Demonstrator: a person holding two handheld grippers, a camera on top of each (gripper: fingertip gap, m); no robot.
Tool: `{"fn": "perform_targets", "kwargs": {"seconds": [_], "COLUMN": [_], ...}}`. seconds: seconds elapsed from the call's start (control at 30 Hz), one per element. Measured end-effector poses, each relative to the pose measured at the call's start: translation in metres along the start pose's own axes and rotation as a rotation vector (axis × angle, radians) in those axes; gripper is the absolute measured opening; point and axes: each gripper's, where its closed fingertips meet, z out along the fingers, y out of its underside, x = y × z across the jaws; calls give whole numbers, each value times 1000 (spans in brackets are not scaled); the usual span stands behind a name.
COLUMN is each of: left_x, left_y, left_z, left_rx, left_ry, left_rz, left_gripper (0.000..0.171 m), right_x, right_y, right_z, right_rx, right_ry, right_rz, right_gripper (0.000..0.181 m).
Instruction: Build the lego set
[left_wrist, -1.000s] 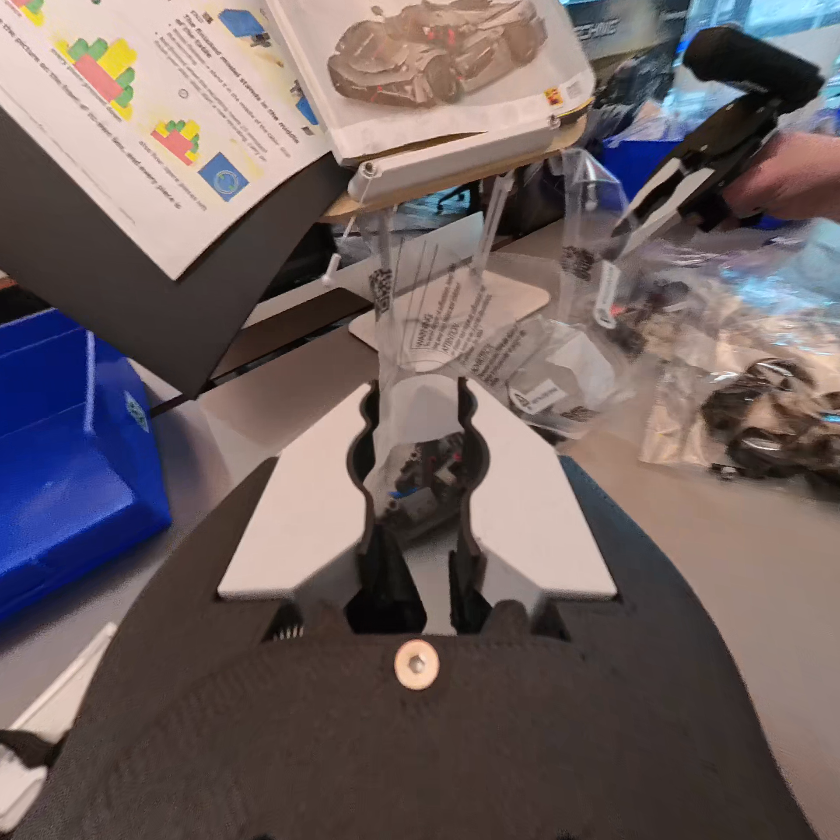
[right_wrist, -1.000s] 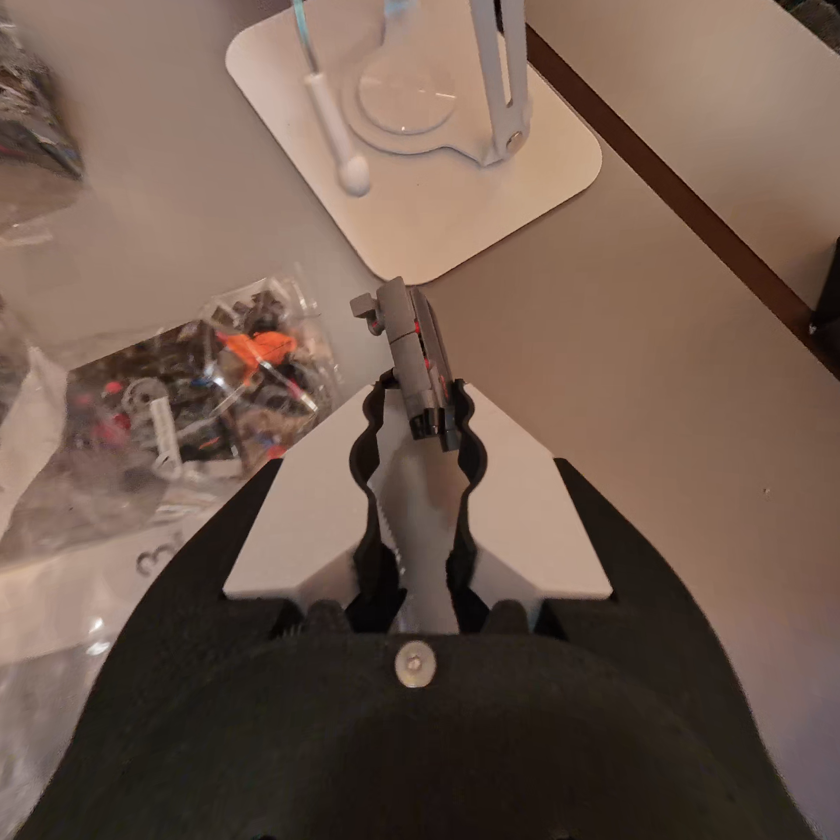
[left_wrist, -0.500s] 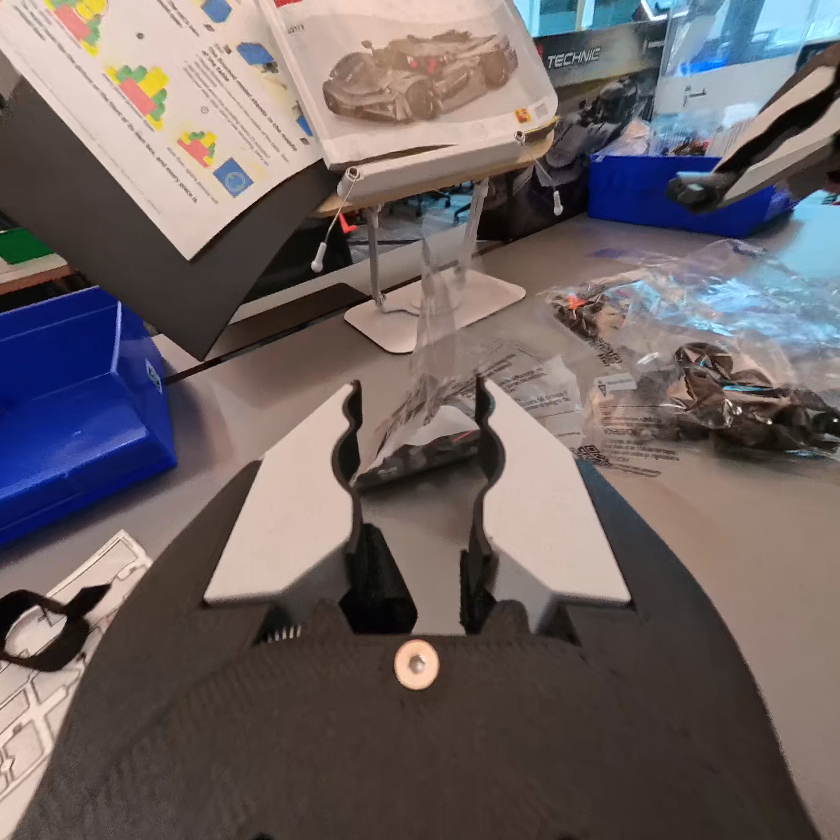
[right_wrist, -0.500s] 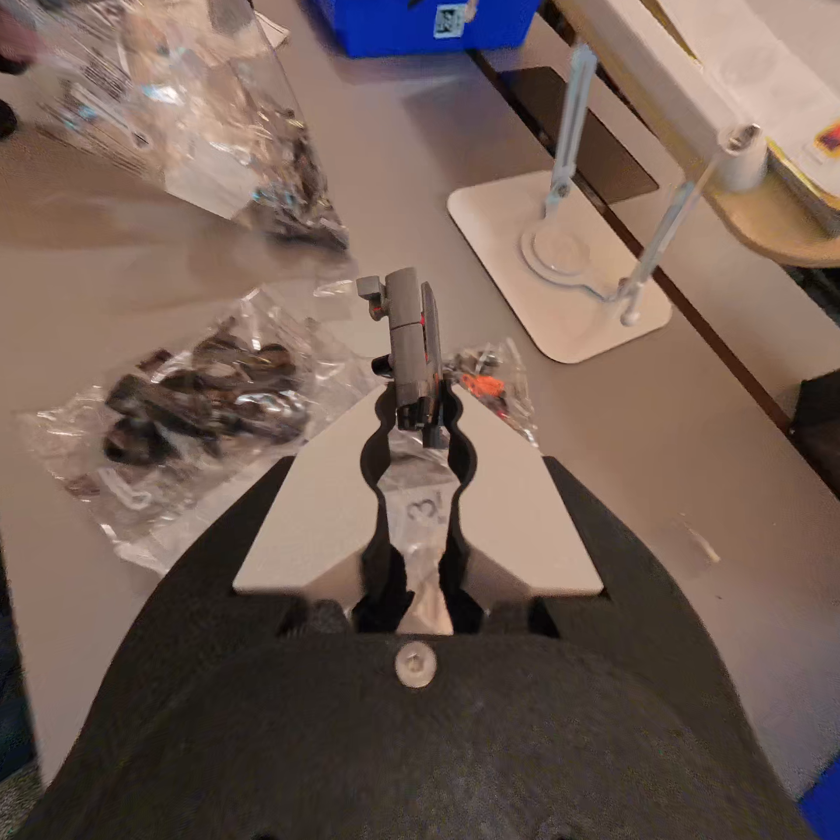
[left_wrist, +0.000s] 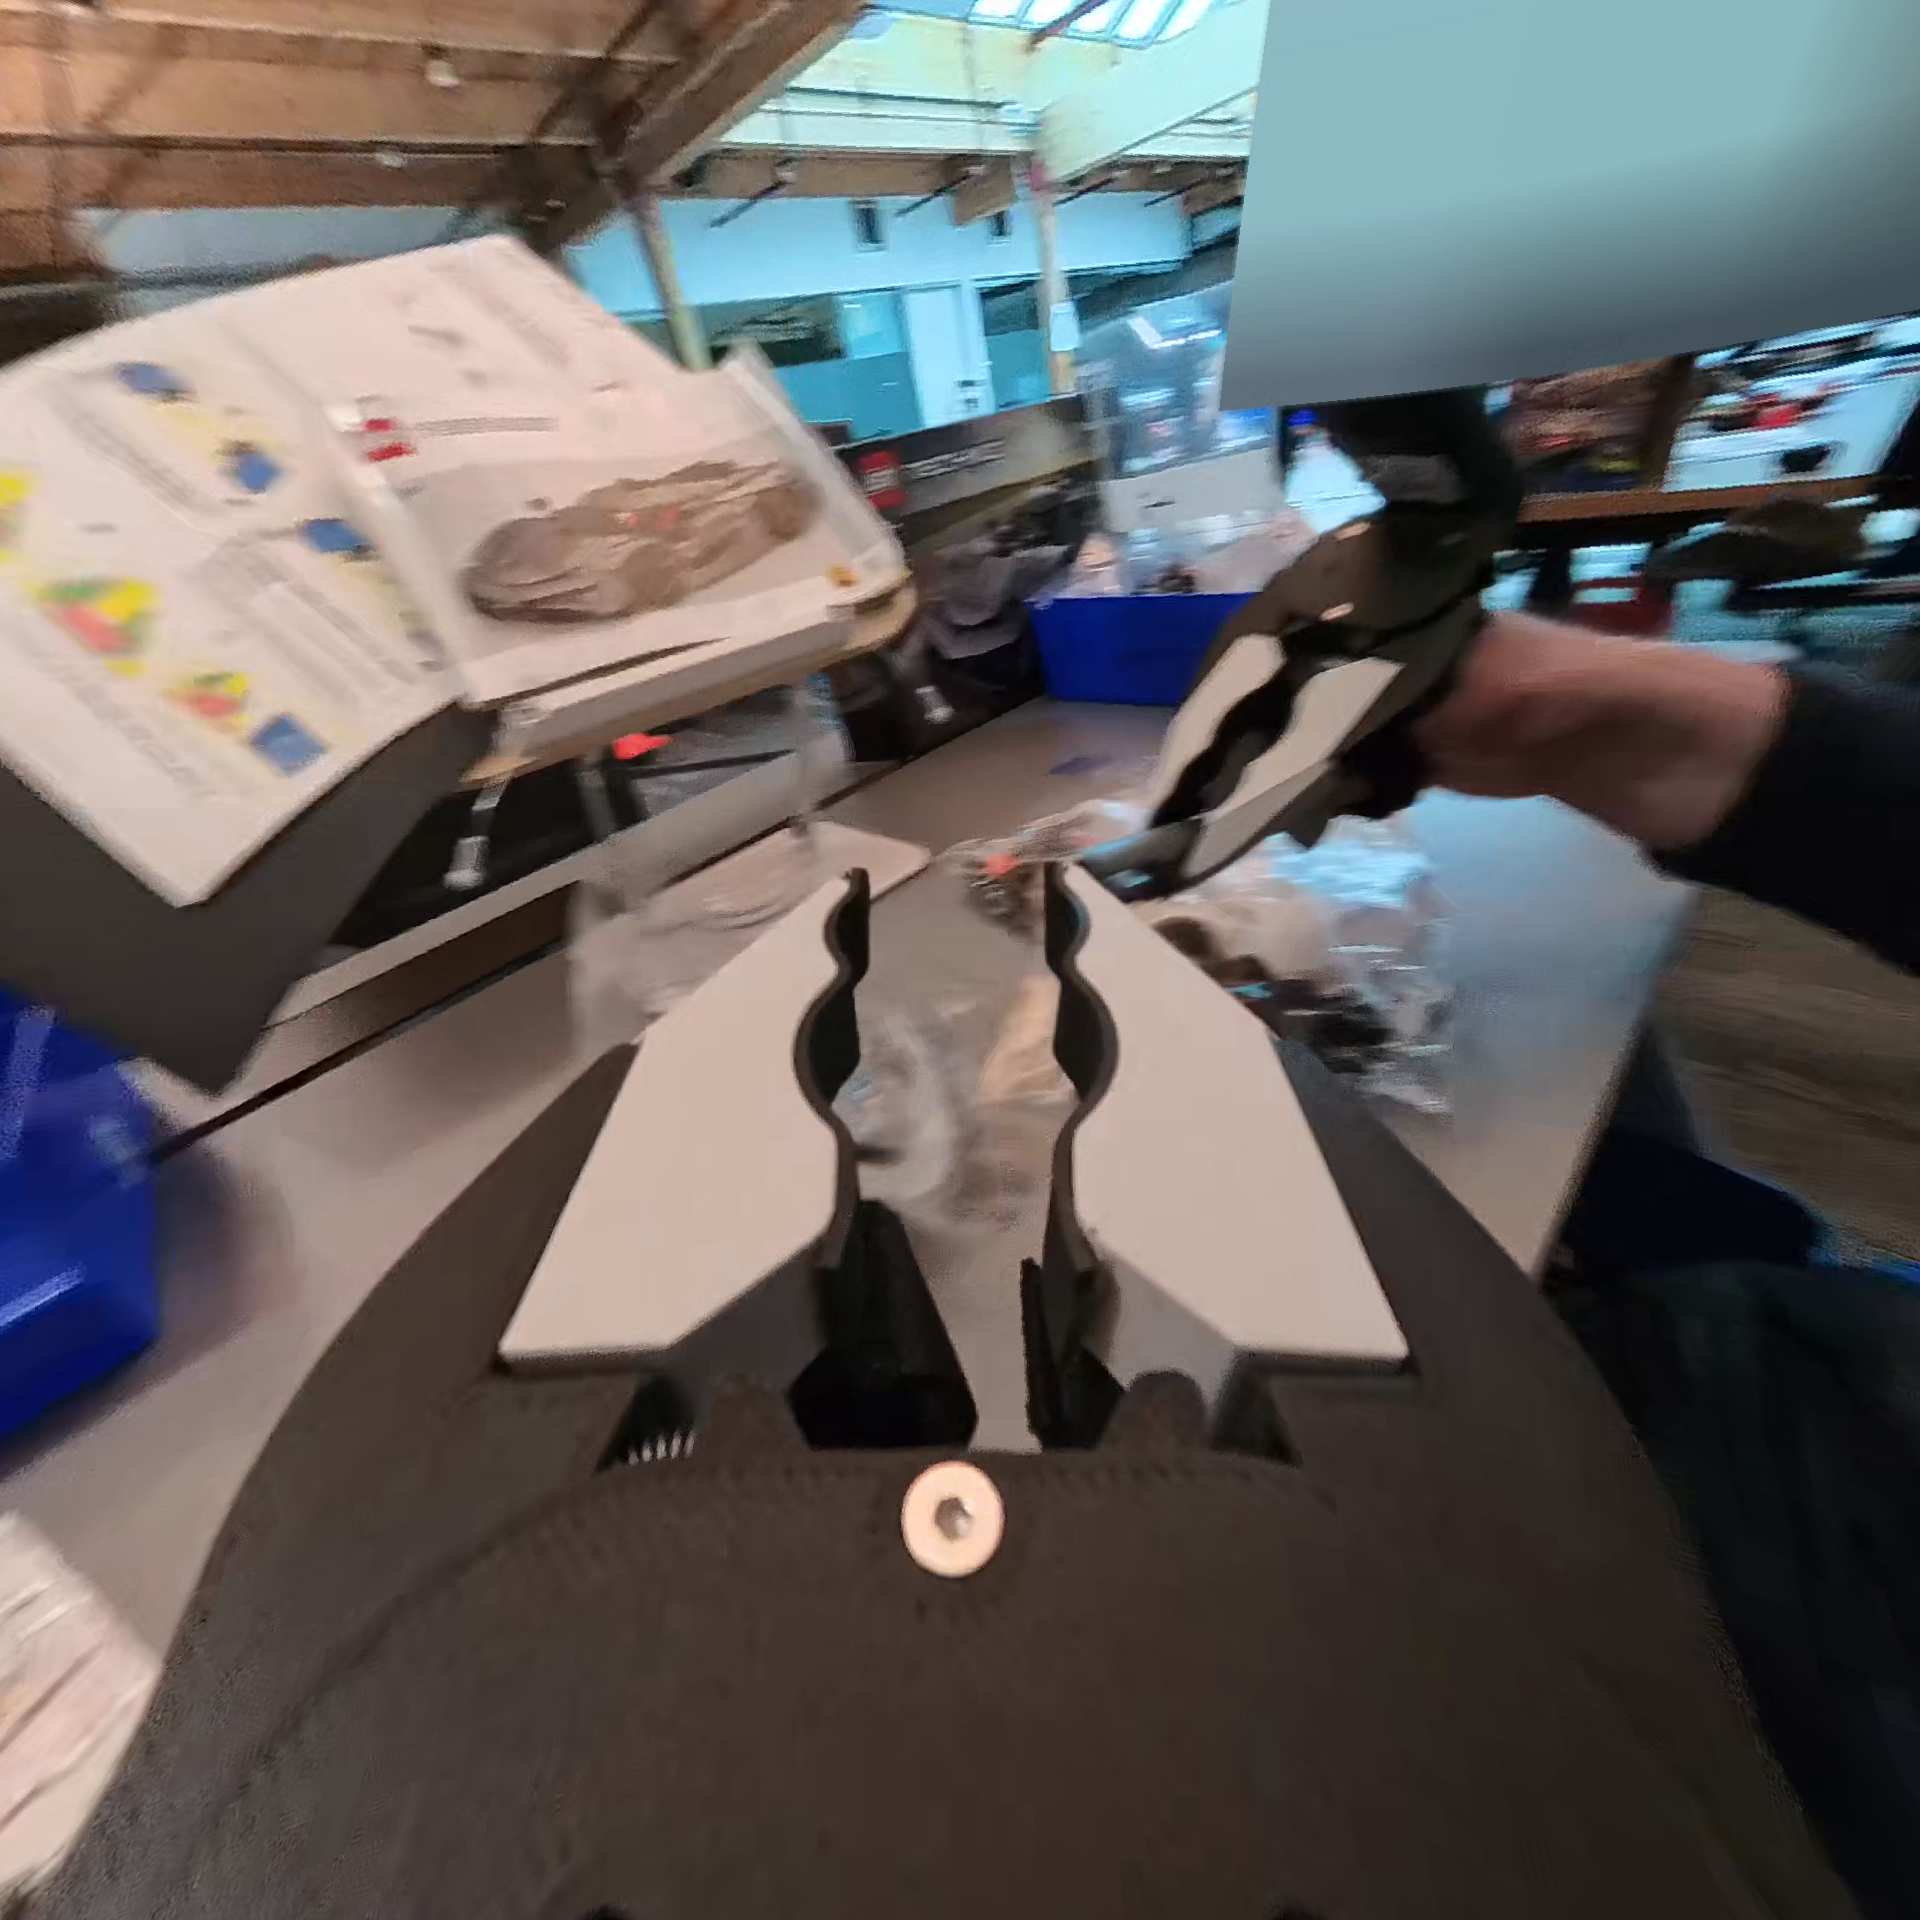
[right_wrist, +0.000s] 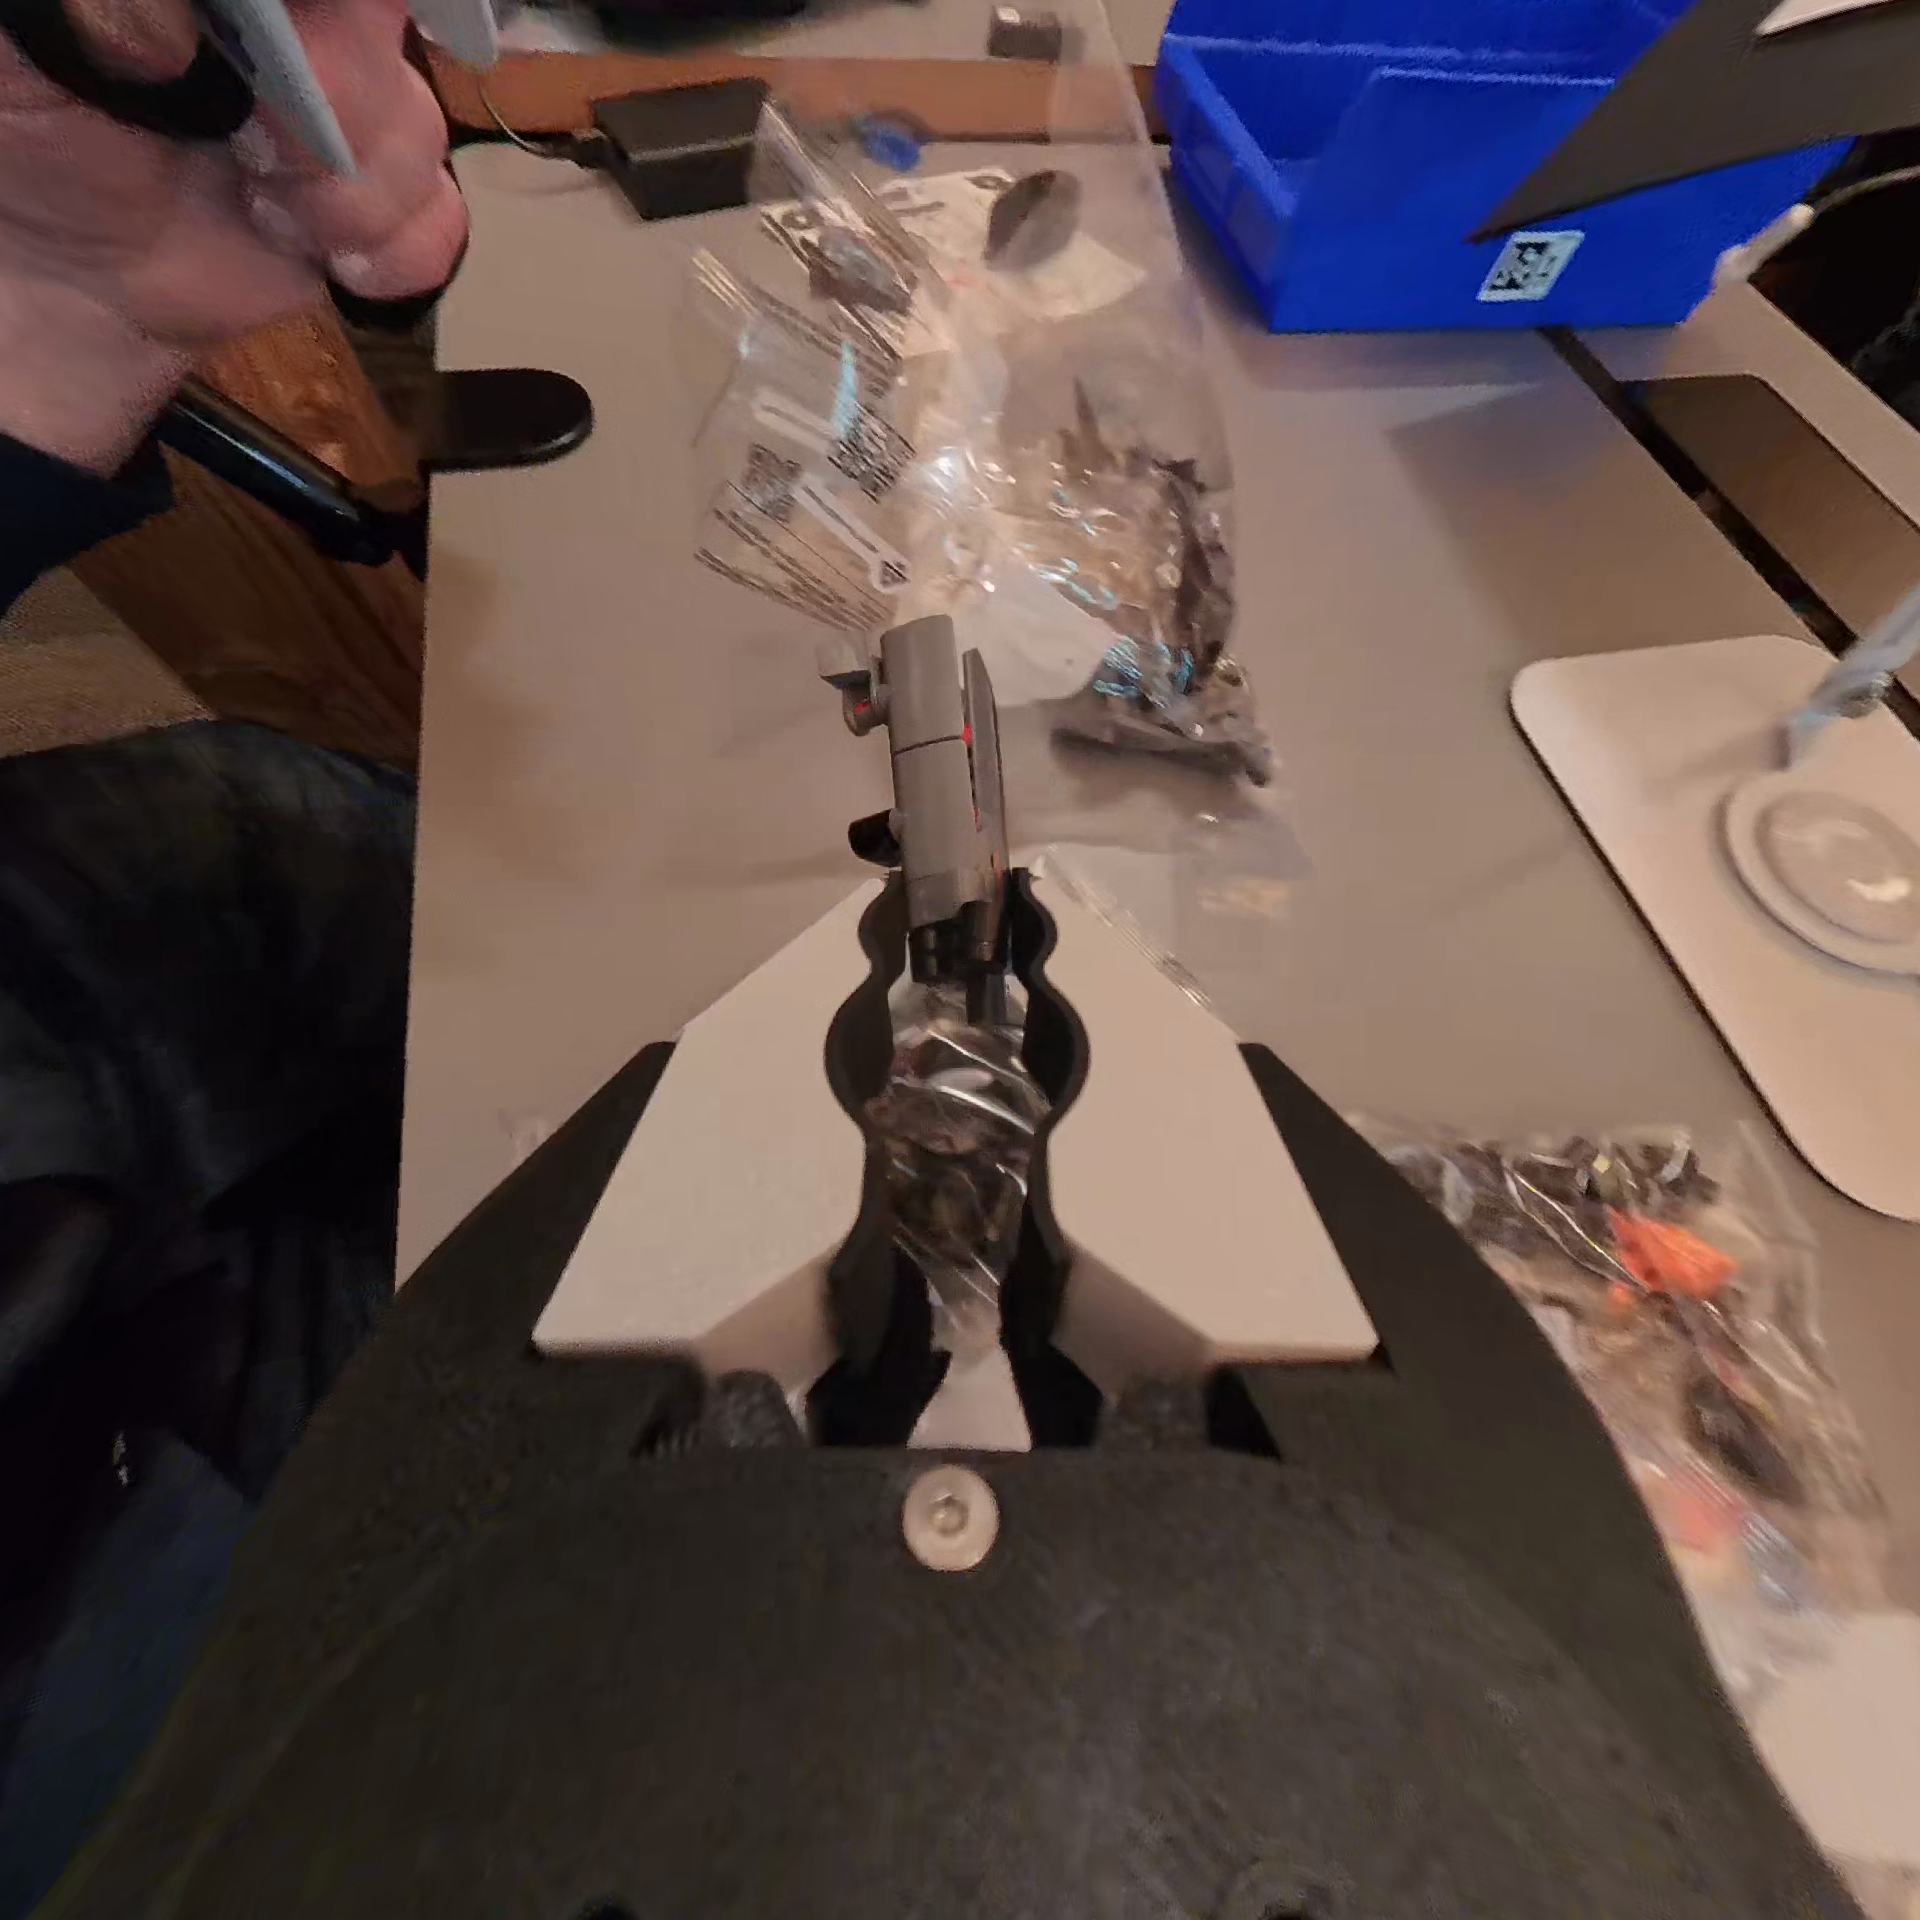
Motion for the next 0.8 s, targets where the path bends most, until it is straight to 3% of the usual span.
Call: {"fn": "perform_targets", "kwargs": {"seconds": [0.1, 0.27, 0.33, 0.43, 0.53, 0.67, 0.8], "left_x": [40, 50, 52, 57, 56, 49, 52], "left_y": [9, 35, 38, 48, 51, 62, 76], "left_z": [23, 50, 52, 55, 56, 56, 57], "left_rx": [-61, -119, -115, -143, -116, -140, -226], "left_ry": [95, 92, 124, 175, 185, 168, 162], "left_rz": [-41, -191, -249, -286, -312, -257, -46], "left_gripper": [37, 47, 43, 18, 15, 14, 15], "right_x": [-16, -34, -41, -47, -46, -47, -46], "right_y": [-10, -30, -37, -40, -37, -35, -36], "right_z": [10, 16, 17, 21, 27, 29, 31], "right_rx": [63, 155, 192, 209, 205, 211, 179], "right_ry": [-14, 16, 17, 39, 55, 9, -38], "right_rz": [-28, -110, -144, -192, -198, -164, -153], "right_gripper": [17, 17, 17, 17, 17, 23, 31]}}
